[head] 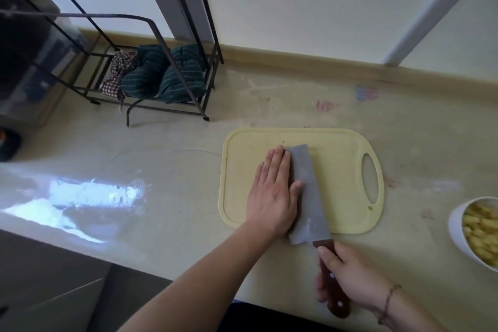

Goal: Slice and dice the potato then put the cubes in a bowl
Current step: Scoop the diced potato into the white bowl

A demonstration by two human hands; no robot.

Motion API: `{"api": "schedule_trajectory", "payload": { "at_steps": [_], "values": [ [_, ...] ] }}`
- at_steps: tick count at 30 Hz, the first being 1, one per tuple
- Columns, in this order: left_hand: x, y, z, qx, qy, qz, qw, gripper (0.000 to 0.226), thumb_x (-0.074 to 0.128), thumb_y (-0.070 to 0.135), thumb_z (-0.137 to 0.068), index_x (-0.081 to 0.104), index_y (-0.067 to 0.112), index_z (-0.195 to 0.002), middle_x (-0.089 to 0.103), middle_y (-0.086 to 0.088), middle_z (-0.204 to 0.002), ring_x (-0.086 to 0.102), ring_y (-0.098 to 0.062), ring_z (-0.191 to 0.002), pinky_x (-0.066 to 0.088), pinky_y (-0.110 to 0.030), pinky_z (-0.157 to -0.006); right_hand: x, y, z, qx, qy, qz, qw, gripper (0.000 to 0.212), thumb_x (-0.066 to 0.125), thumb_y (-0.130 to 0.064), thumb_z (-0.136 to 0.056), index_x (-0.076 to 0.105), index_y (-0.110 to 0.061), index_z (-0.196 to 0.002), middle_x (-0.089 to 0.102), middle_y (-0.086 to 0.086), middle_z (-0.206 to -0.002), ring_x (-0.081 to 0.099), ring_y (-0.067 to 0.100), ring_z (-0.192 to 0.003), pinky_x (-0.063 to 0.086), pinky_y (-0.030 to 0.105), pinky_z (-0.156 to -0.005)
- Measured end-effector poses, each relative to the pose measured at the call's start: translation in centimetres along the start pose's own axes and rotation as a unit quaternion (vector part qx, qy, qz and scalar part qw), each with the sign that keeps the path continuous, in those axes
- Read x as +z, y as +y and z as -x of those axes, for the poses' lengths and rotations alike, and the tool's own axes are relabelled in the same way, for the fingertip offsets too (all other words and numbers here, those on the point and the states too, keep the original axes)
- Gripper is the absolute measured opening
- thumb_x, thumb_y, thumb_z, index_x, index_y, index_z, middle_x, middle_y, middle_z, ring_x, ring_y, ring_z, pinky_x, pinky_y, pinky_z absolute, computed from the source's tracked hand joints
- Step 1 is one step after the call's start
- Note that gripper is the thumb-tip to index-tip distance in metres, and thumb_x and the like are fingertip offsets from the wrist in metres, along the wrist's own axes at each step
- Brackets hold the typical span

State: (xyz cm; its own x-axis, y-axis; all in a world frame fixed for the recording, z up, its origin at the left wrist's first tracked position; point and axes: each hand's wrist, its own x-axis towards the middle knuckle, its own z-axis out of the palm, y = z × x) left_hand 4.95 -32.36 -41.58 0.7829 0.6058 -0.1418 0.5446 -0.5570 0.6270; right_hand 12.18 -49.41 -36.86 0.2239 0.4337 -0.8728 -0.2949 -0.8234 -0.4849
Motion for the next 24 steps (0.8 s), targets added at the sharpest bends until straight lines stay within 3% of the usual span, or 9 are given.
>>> {"api": "schedule_trajectory", "payload": {
  "at_steps": [6, 10, 16, 20, 24],
  "values": [
    [0.7, 0.9, -0.3, 0.028, 0.024, 0.044, 0.998, 0.08, 0.008, 0.061, -0.103, 0.024, 0.007, -0.16, 0.011, -0.002, -0.17, -0.002, -0.009, -0.157, 0.003, -0.032, -0.128, 0.2, -0.4, -0.4, -0.019, -0.037, 0.005, 0.999, 0.019, 0.04, -0.02, -0.101, 0.043, -0.009, -0.086, 0.064, 0.017, -0.06, 0.064, 0.032, -0.053, 0.051, 0.032, -0.049],
    [1.4, 2.1, -0.5, 0.051, 0.023, 0.041, 0.998, 0.071, 0.014, 0.052, -0.106, 0.026, 0.007, -0.159, 0.014, -0.003, -0.17, -0.002, -0.009, -0.156, 0.006, -0.034, -0.128, -0.5, -0.2, -0.4, -0.041, -0.066, -0.016, 0.997, 0.023, 0.041, -0.019, -0.101, 0.042, -0.001, -0.086, 0.062, 0.02, -0.063, 0.061, 0.032, -0.052, 0.049, 0.036, -0.054],
    [1.2, 4.7, -0.4, 0.064, -0.008, 0.015, 0.998, 0.075, 0.008, 0.053, -0.104, 0.025, 0.006, -0.159, 0.011, -0.005, -0.17, -0.002, -0.013, -0.157, 0.005, -0.036, -0.129, -2.0, 0.8, 1.6, -0.084, -0.078, -0.075, 0.991, 0.026, 0.041, -0.021, -0.099, 0.044, 0.002, -0.087, 0.058, 0.017, -0.061, 0.055, 0.027, -0.047, 0.042, 0.026, -0.042],
    [1.4, 9.6, -0.4, 0.124, -0.039, 0.006, 0.992, 0.07, 0.017, 0.049, -0.104, 0.028, 0.007, -0.159, 0.014, -0.005, -0.17, 0.0, -0.013, -0.157, 0.001, -0.031, -0.128, -4.9, 1.8, 6.0, -0.132, -0.026, -0.104, 0.985, 0.037, 0.05, -0.042, -0.094, 0.053, -0.007, -0.081, 0.058, 0.017, -0.057, 0.053, 0.024, -0.041, 0.038, 0.025, -0.042],
    [4.7, 17.7, -0.2, 0.258, -0.015, 0.038, 0.965, 0.059, 0.033, 0.04, -0.107, 0.042, 0.003, -0.152, 0.034, -0.012, -0.163, 0.021, -0.022, -0.155, 0.021, -0.042, -0.127, -8.4, 5.2, 12.0, -0.213, 0.129, -0.088, 0.964, 0.045, 0.051, -0.068, -0.072, 0.065, -0.025, -0.074, 0.062, 0.011, -0.055, 0.056, 0.01, -0.042, 0.042, 0.026, -0.043]
  ]
}}
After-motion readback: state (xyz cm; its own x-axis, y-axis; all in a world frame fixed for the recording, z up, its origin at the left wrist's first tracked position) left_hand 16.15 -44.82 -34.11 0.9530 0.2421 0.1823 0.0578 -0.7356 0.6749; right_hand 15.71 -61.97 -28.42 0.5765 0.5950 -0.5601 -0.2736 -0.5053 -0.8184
